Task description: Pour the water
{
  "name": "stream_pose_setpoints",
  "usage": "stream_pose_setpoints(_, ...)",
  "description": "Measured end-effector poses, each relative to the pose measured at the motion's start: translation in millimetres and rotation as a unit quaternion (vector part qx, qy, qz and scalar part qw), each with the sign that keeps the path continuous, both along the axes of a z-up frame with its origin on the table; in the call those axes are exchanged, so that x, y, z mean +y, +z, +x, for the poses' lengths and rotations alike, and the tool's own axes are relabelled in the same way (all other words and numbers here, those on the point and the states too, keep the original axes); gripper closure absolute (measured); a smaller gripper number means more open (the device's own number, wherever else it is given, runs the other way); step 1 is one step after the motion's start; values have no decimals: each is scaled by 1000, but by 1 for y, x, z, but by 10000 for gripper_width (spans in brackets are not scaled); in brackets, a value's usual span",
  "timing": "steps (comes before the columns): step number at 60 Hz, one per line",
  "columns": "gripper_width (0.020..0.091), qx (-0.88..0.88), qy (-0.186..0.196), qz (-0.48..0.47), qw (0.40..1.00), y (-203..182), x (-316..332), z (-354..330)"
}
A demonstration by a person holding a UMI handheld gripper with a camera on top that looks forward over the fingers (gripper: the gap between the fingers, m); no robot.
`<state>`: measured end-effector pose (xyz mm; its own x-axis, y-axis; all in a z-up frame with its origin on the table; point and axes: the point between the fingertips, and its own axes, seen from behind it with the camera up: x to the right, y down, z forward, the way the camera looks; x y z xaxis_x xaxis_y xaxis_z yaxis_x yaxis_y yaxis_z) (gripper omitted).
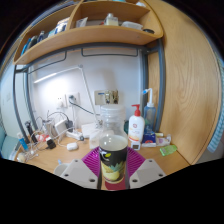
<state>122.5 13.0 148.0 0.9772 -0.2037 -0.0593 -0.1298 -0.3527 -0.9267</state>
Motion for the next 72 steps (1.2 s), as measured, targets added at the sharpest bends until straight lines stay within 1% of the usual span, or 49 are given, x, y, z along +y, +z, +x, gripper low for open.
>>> stream_pose_setpoints(10,790,-20,-4,-8,1000,-41,9,16)
stream_pose_setpoints(23,779,-5,10,-9,1000,-76,16,7)
stream_pose_setpoints(25,764,0,8,-13,1000,-81,14,6)
stream_pose_setpoints(28,762,-2,4,-3,1000,-79,11,7)
stream_pose_setpoints(37,704,-24,14,3,1000,-79,9,4)
stream_pose_setpoints(42,681,-28,14,-16,999,-83,6,4)
stream_pose_setpoints(44,650,-30,15,-31,999,-88,4,5)
stream_pose_setpoints(48,550,-38,16,-59,997,-97,-4,6)
stream_pose_setpoints(50,524,-37,11,-75,996,-102,-10,8)
stream_pose_setpoints(54,511,-33,5,-100,994,-111,-25,10)
stream_pose_setpoints(58,476,-37,14,-125,991,-117,-44,8)
stream_pose_setpoints(61,474,-46,25,-141,989,-118,-61,5)
stream_pose_setpoints(69,474,-45,35,-168,984,-104,-103,3)
stream_pose_setpoints(72,474,-38,45,-175,983,-95,-116,1)
